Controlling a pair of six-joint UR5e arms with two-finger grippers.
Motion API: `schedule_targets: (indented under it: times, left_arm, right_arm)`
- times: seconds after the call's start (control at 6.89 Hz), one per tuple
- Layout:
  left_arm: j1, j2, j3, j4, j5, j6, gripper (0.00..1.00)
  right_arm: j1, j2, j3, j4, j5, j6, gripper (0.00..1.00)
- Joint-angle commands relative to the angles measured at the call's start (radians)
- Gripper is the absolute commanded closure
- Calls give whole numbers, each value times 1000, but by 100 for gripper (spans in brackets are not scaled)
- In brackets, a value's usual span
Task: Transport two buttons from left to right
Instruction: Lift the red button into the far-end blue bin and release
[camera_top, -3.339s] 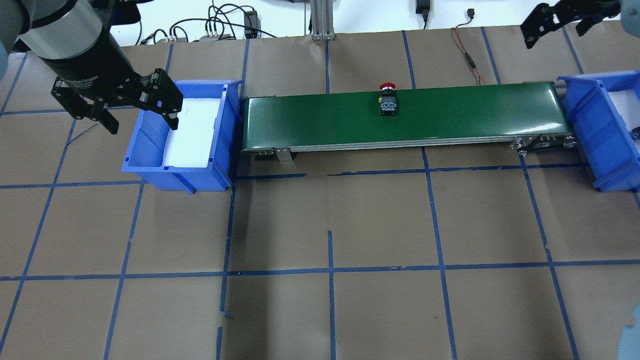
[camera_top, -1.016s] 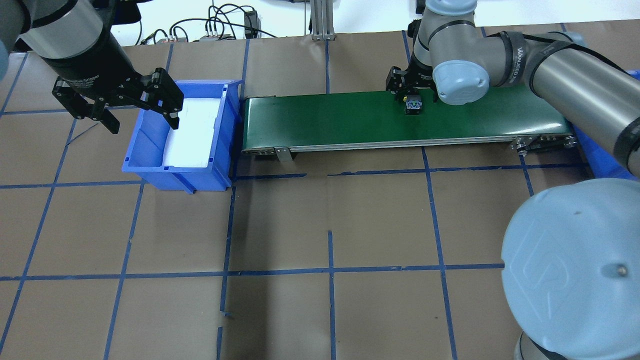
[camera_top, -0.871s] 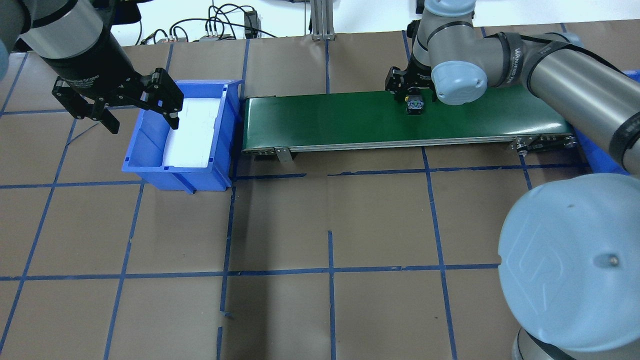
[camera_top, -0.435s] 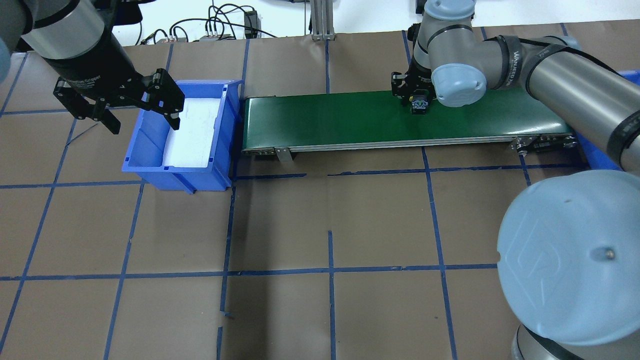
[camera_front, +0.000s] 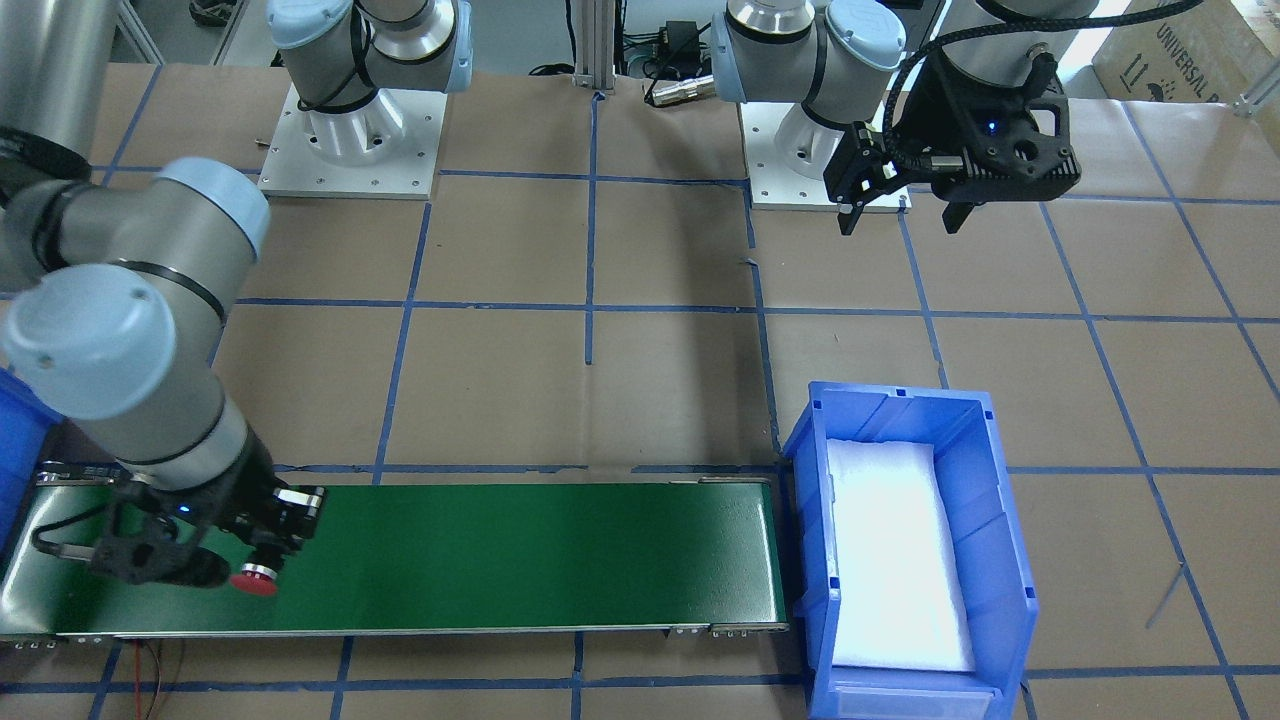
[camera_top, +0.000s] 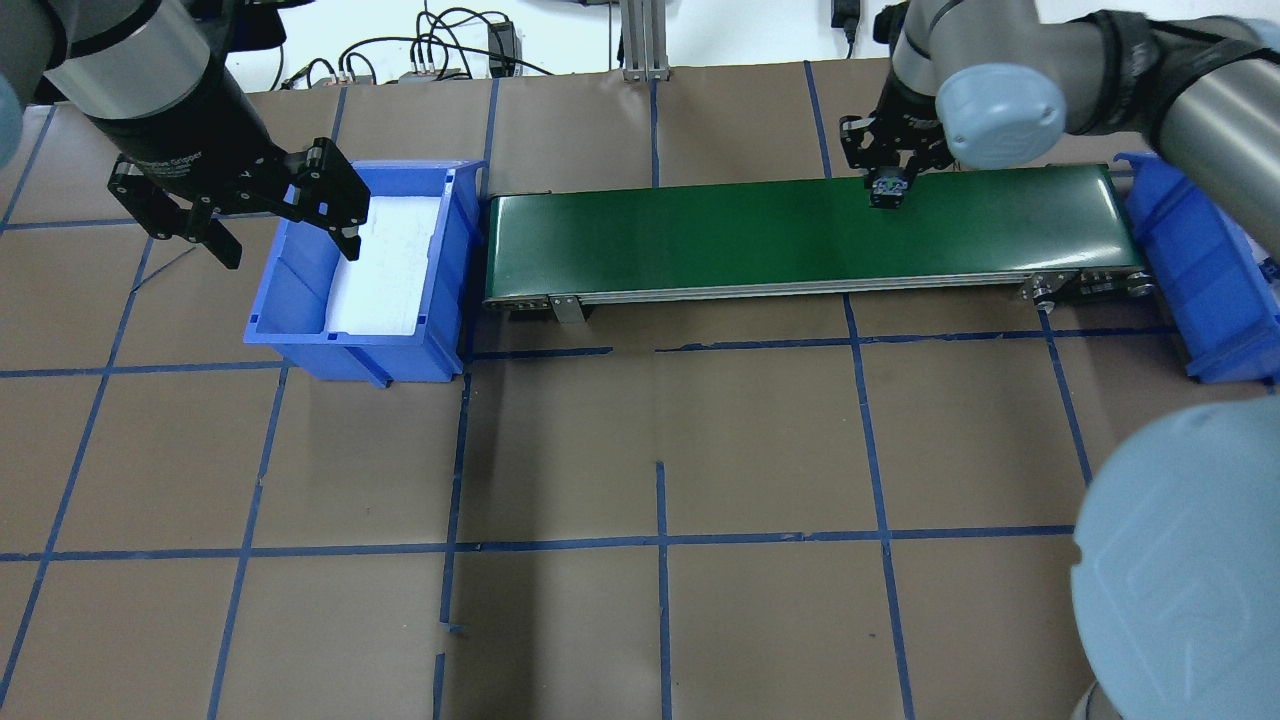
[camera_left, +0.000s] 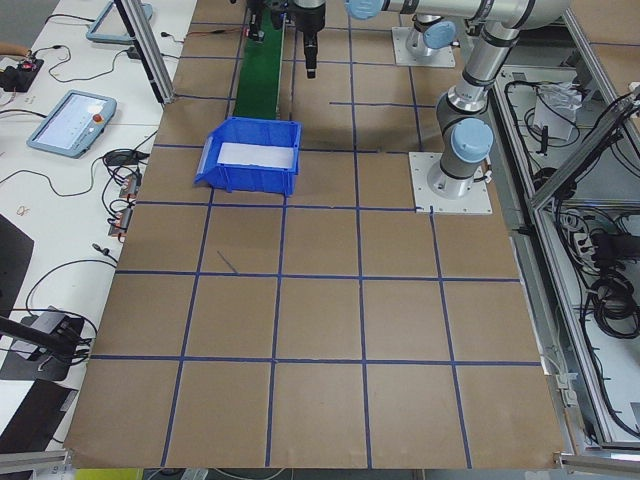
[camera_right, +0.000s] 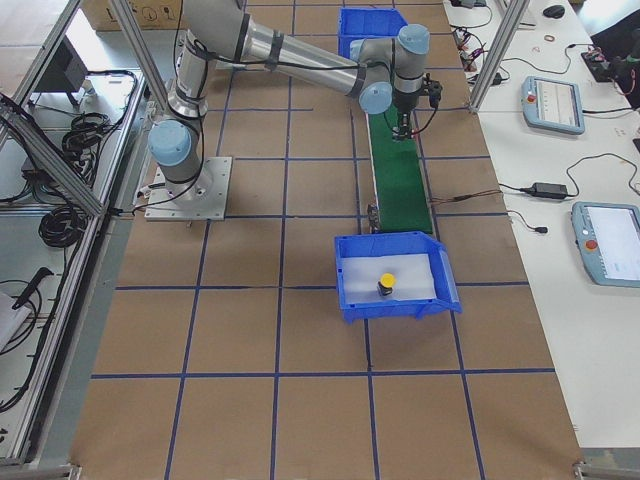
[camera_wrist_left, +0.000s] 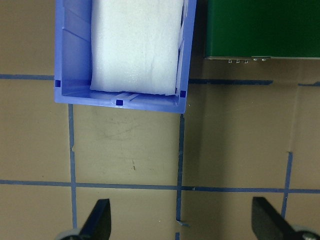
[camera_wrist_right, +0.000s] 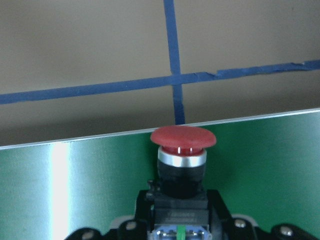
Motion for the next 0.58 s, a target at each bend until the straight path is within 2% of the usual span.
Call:
schedule_targets:
  times: [0.0, 0.29, 0.44]
  left_arm:
    - [7, 0, 2, 1, -2, 0, 0]
    - [4, 0, 2, 0, 0, 0, 0]
    - [4, 0, 2, 0, 1, 0, 0]
  right_arm:
    - [-190, -148, -26, 222, 3, -229, 91]
    - [-414, -177, -26, 249, 13, -535, 90]
    - [-486, -165, -27, 236, 15, -665, 89]
